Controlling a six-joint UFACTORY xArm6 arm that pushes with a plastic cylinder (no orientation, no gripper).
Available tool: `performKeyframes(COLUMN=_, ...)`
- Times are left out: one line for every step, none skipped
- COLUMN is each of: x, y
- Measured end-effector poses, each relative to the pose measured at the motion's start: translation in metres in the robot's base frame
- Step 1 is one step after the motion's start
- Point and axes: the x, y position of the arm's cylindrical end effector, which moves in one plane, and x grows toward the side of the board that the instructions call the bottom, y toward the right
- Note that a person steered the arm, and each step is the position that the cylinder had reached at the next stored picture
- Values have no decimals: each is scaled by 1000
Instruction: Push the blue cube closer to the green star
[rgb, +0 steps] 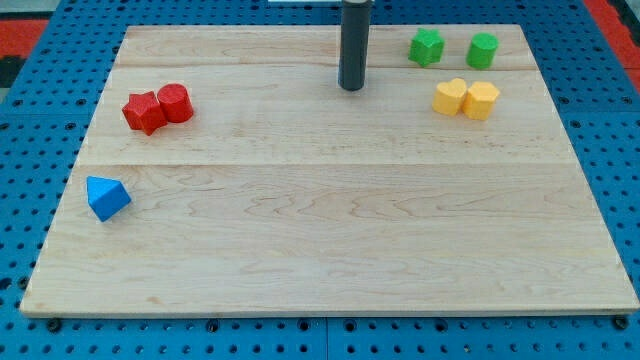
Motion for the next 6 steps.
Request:
performKeyframes(x=-21, y=-20)
performKeyframes(x=-57, y=22)
performKeyframes(x=-63, y=1)
performKeyframes(x=-71, y=-32)
performKeyframes(x=-99, y=-50)
performKeyframes(x=-105, y=-47)
